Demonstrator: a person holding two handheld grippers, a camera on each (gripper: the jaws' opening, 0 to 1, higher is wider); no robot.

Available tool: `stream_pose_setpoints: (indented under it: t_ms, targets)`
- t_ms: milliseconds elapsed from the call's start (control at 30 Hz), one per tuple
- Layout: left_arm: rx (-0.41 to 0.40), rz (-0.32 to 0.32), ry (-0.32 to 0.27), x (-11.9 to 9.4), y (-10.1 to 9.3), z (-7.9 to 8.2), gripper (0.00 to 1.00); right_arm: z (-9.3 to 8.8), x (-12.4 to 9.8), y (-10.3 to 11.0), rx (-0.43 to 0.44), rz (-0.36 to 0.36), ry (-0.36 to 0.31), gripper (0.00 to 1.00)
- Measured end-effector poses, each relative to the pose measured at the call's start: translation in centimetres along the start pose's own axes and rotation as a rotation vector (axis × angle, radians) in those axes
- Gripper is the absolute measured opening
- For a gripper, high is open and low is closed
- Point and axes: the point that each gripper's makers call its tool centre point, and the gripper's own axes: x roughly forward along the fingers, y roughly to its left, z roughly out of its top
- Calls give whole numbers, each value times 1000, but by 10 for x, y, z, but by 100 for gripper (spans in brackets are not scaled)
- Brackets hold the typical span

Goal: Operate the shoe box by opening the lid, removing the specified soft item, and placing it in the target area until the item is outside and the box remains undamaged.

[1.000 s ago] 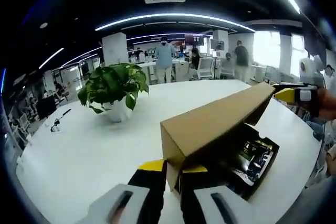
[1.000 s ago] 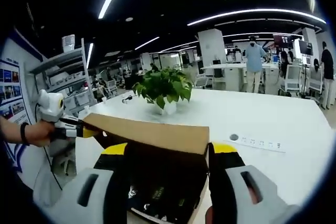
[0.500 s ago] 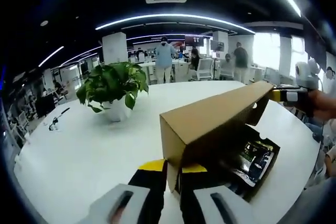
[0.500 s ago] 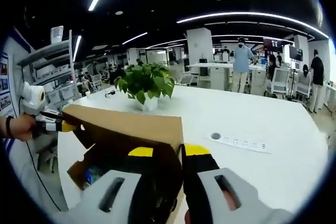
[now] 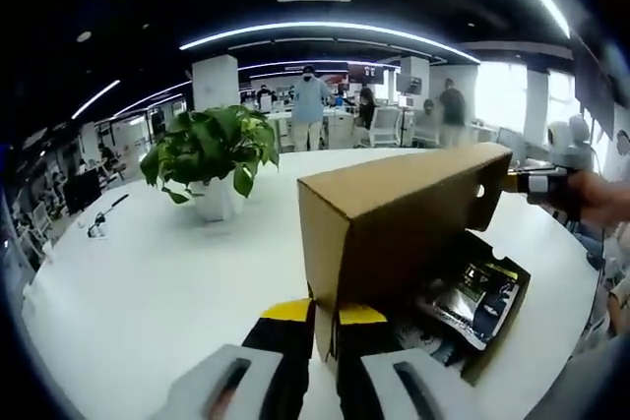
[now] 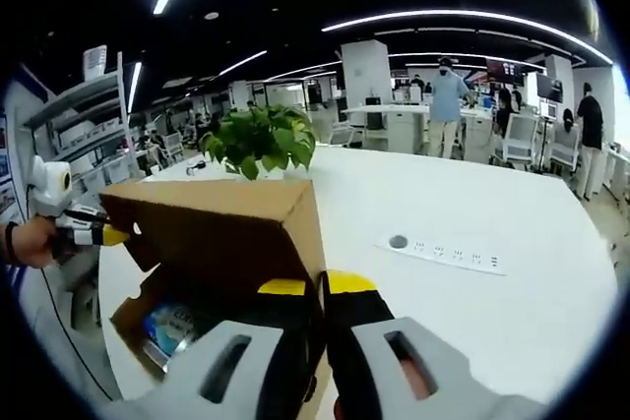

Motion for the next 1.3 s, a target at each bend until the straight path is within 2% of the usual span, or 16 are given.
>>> stream_pose_setpoints:
  t_ms: [400,567,1067,1300]
  targets:
    - [2,-17,39,16,5,-15,5,-14,18,-11,32,-6,39,1]
    - [-3,-17,45,21,7,-15,5,-18,23,-15,47,-12,51,1]
    - [-22,-2,43,35,14,-17,5,-18,40,-21,122,-23,34,1]
    - [-34,1,54,41,17,-21,5,-39,49,-22,124,-30,101,0]
